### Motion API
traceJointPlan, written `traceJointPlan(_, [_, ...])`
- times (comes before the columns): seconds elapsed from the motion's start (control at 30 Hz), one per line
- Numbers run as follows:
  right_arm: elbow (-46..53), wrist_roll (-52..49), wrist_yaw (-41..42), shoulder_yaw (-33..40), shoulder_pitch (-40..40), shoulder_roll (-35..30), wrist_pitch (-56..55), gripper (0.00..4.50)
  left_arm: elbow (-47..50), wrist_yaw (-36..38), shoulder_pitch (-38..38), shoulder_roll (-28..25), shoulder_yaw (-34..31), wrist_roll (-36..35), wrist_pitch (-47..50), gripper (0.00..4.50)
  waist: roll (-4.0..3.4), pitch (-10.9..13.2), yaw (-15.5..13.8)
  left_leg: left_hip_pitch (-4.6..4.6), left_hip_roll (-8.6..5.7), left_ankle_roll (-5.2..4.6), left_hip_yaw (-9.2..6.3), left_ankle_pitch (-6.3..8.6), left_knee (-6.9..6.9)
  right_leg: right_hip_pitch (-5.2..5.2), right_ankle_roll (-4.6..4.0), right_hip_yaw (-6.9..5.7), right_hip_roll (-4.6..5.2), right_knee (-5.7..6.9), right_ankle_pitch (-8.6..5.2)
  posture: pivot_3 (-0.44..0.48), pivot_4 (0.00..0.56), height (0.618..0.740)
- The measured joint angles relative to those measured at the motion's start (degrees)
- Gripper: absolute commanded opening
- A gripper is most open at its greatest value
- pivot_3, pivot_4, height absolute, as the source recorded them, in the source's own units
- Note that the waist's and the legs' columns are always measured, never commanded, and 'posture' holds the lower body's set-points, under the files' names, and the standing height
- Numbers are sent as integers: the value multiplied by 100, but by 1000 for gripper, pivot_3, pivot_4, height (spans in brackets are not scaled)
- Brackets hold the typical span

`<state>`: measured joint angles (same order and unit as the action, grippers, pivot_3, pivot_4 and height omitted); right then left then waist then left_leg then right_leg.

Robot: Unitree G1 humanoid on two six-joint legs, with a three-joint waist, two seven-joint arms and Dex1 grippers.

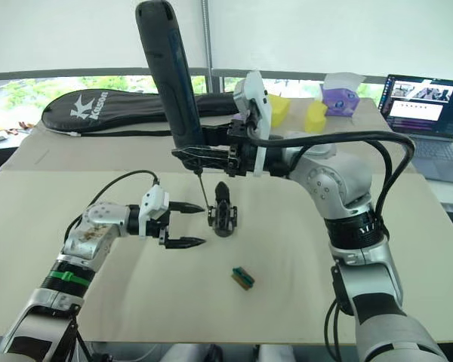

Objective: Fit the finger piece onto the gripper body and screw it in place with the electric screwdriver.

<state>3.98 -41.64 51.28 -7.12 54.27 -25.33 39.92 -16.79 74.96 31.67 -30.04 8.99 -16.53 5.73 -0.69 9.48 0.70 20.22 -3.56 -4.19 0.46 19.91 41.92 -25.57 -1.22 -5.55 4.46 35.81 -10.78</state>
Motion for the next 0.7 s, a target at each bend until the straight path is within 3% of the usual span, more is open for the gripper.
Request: traceJointPlan(0.7, [-2,369,122,1,-243,123,-3,1912,-622,96,261,263,90,296,-452,4500,0,0,13,2,1,12,7,-6,-1,-19,0,1,7,13,0,0,150,737])
